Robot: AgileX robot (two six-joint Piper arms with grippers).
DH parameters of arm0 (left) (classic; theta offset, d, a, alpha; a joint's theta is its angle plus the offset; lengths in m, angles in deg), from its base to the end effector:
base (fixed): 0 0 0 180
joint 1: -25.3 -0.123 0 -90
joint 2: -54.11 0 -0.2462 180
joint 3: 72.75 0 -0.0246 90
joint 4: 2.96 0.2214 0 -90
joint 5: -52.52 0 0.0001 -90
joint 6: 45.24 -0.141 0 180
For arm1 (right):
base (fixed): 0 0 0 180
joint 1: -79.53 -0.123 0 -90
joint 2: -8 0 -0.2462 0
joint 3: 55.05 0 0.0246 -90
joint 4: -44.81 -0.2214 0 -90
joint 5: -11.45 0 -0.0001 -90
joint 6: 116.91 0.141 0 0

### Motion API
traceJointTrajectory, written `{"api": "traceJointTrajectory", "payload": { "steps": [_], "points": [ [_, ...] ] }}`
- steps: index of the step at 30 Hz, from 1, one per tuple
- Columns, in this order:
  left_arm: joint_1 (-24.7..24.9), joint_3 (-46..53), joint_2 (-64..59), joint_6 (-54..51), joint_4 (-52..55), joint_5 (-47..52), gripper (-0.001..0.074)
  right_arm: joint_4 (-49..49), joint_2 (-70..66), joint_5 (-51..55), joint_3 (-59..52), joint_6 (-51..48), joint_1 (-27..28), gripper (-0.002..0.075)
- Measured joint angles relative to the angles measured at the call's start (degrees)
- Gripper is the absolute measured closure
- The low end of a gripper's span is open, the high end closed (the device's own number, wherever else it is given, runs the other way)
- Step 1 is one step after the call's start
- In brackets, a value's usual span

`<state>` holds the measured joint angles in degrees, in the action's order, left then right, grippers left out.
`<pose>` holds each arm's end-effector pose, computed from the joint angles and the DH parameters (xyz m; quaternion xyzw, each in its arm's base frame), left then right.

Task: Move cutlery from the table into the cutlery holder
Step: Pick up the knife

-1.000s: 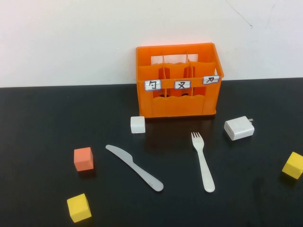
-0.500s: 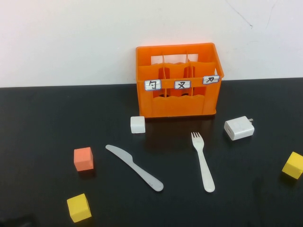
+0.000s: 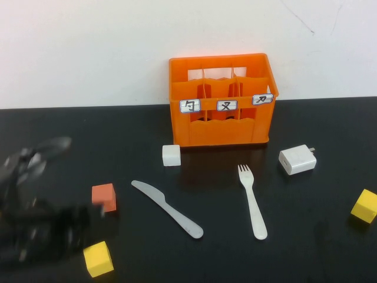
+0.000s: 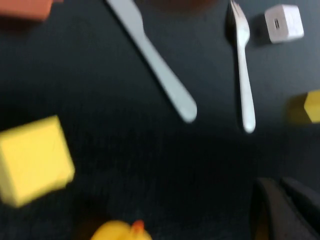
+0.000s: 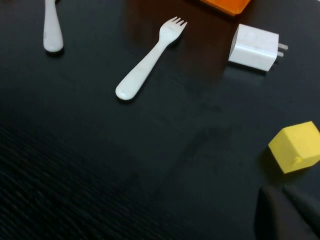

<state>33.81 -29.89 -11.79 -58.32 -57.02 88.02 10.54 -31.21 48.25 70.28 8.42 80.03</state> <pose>0.1981 -0.0967 0.2174 -0.1076 0.8836 -0.3535 0.2877 0.1401 0.0464 0.2109 -0.2701 0.8373 0.0448 0.4732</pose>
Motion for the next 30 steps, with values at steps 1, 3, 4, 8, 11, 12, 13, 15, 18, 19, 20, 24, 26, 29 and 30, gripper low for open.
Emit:
{"api": "traceJointTrajectory", "payload": {
  "steps": [1, 3, 4, 8, 11, 12, 13, 15, 18, 19, 20, 24, 26, 29, 30],
  "points": [
    [0.0, -1.9, -2.2, 0.0, 0.3, 0.0, 0.0736, 0.0, 0.0, 0.0, 0.0, -0.1, 0.0, 0.0728],
    [0.0, -5.3, -5.9, 0.8, 1.1, 0.3, 0.0736, 0.0, 0.0, 0.1, 0.0, -0.1, 0.0, 0.0728],
    [0.0, -7.2, -8.1, 1.6, 1.7, 0.8, 0.0736, 0.0, 0.0, 0.1, 0.0, -0.1, 0.0, 0.0728],
    [2.3, -14.1, -15.4, 6.7, 7.2, 3.3, 0.0736, 0.0, 0.0, -0.4, -1.1, -0.5, 0.0, 0.0728],
    [7.9, -18.6, -20.3, 15.1, 16.7, 3.5, 0.0736, 0.0, 0.0, -0.8, -1.4, -0.5, 0.0, 0.0728],
    [9.7, -19.5, -21.4, 18.2, 20.1, 3.4, 0.0736, 0.0, 0.0, -0.9, -1.5, -0.5, 0.0, 0.0728],
    [11.9, -20.7, -22.9, 22.3, 24.7, 3.4, 0.0736, 0.0, 0.0, -1.2, -1.6, -0.5, 0.0, 0.0728],
    [15.6, -22.7, -25.7, 31.3, 34.2, 3.2, 0.0736, 0.0, 0.0, -1.2, -1.6, -0.5, 0.0, 0.0728],
    [19.9, -25.8, -30.4, 42.8, 45.3, 3.2, 0.0729, 0.0, 0.0, -1.5, -1.6, -0.6, 0.0, 0.0728],
    [20.7, -26.8, -32.1, 45.8, 48.0, 3.1, 0.0713, 0.0, 0.0, -1.5, -1.6, -0.6, 0.0, 0.0728],
    [21.1, -27.9, -33.6, 48.1, 49.6, 3.0, 0.0689, 0.0, 0.0, -1.5, -1.6, -0.6, 0.0, 0.0728],
    [21.4, -31.9, -39.0, 51.8, 51.2, 3.1, 0.0509, -0.1, 0.0, -1.5, -1.6, -0.7, 0.0, 0.0728],
    [21.5, -34.4, -41.8, 52.3, 51.1, 3.8, 0.039, -0.1, 0.0, -1.5, -1.6, -0.7, 0.0, 0.0728],
    [21.6, -37.9, -45.6, 52.3, 50.9, 5.8, 0.0275, -0.1, 0.0, -1.5, -1.6, -0.7, 0.0, 0.0728],
    [21.6, -39.1, -46.9, 52.3, 50.9, 6.5, 0.0256, -0.1, 0.0, -1.5, -1.6, -0.7, 0.0, 0.0728]
  ]
}}
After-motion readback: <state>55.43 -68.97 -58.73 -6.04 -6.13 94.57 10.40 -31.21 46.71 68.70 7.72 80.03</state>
